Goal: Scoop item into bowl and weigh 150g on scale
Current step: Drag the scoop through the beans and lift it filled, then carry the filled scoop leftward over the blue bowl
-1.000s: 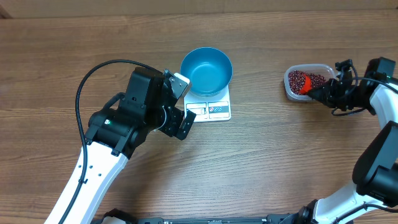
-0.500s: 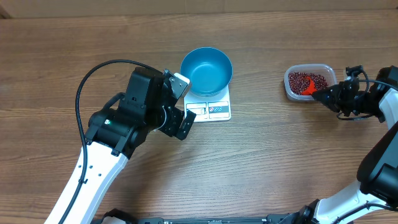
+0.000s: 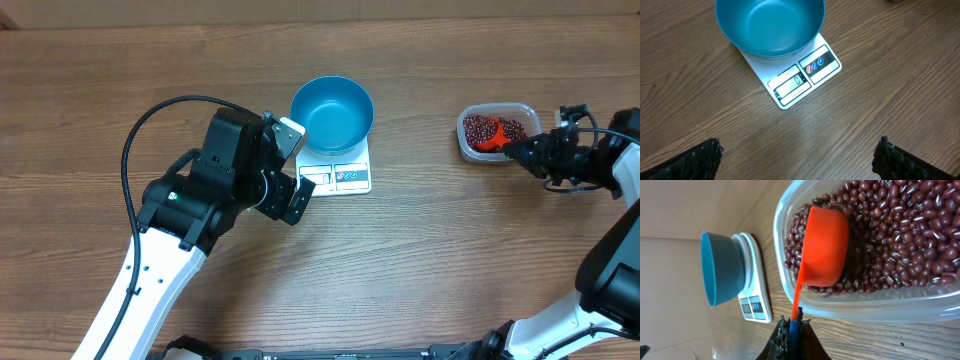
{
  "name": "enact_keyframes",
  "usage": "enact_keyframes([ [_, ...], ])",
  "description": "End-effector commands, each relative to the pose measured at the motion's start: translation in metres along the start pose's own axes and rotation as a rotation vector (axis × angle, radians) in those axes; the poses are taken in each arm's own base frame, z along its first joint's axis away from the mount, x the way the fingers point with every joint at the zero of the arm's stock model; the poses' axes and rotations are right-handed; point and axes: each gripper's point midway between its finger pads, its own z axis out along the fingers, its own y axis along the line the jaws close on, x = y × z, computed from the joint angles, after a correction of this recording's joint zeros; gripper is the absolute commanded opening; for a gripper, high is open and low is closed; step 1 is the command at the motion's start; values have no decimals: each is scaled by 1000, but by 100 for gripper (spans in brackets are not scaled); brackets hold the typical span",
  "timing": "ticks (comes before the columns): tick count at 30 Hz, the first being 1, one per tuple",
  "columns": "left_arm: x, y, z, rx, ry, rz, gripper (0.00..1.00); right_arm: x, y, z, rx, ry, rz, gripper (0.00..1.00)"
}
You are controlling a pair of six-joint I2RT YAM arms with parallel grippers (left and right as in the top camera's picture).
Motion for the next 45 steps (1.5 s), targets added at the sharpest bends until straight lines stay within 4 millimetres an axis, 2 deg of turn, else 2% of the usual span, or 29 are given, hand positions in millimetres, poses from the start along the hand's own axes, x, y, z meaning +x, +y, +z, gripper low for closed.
enact_keyframes([
  [1,2,-1,0,13,3,14,100,-4,3,-7,-58,-29,14,3],
  [11,2,-1,1,13,4,14,100,-7,-7,-19,-51,-60,40,4],
  [18,2,-1,0,13,3,14,100,-9,5,-20,-120,-69,38,4],
  [27,2,-1,1,13,4,14,100,-5,6,-20,-124,-57,60,4],
  [42,2,-1,0,13,4,14,100,-7,32,-25,-274,-70,61,4],
  [45,2,-1,0,13,3,14,100,-7,43,-29,-340,-80,38,4],
])
